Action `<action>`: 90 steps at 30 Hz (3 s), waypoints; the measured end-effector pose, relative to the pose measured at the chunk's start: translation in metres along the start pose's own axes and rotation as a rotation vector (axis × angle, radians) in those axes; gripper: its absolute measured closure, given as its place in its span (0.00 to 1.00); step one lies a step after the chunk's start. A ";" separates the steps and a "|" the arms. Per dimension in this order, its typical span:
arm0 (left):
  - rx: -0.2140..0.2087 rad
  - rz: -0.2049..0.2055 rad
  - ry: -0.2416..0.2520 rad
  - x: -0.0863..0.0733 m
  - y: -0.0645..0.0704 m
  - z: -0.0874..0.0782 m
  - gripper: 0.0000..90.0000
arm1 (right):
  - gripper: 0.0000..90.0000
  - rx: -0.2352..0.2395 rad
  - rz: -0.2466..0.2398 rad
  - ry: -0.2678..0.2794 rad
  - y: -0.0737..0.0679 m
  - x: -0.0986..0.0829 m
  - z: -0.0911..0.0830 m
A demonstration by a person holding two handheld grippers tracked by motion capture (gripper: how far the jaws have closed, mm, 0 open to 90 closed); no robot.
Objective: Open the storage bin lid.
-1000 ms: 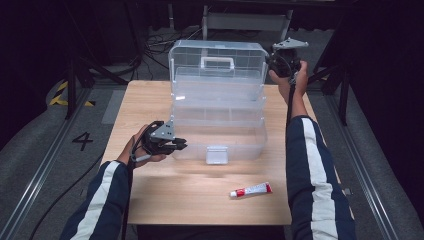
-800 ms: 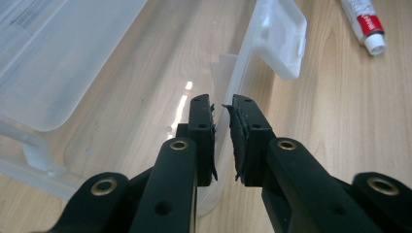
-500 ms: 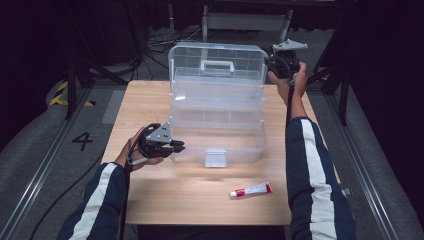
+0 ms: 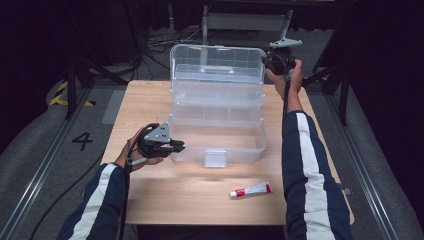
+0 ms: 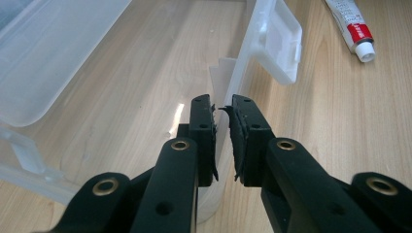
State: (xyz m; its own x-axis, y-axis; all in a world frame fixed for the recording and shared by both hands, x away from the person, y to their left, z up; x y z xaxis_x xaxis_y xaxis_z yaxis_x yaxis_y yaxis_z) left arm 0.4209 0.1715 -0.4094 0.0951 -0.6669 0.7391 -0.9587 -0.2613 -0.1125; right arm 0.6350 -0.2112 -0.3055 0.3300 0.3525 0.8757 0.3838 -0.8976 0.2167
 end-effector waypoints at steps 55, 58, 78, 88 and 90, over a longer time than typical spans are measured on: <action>-0.031 -0.070 0.087 -0.008 -0.008 0.001 0.90 | 0.94 0.027 0.032 -0.101 0.016 -0.017 0.038; -0.036 -0.069 0.089 -0.008 -0.009 0.001 0.90 | 0.93 0.025 0.028 -0.103 0.016 -0.018 0.037; 0.000 -0.044 0.039 -0.003 -0.005 0.000 0.89 | 0.97 0.013 0.033 -0.082 0.024 -0.034 -0.007; 0.001 -0.028 0.021 -0.002 -0.005 0.000 0.89 | 0.97 0.044 -0.027 -0.078 0.020 -0.043 -0.040; 0.003 -0.026 0.021 -0.002 -0.005 0.000 0.89 | 0.97 0.048 -0.036 -0.078 0.019 -0.043 -0.043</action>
State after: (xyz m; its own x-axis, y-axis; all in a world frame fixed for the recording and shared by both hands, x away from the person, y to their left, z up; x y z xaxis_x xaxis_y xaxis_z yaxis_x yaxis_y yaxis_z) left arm 0.4256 0.1735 -0.4103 0.1144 -0.6448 0.7558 -0.9551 -0.2808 -0.0950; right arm 0.5912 -0.2545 -0.3210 0.3805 0.4057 0.8310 0.4372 -0.8708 0.2249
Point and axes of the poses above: each handheld gripper's, and its own axes: z roughly forward along the jaws, x roughly out of its top, y roughly to its right, the point moved 2 cm from there along z, roughly forward along the jaws, and after that the axes turned 1 degree about -x, right-handed, at the moved point
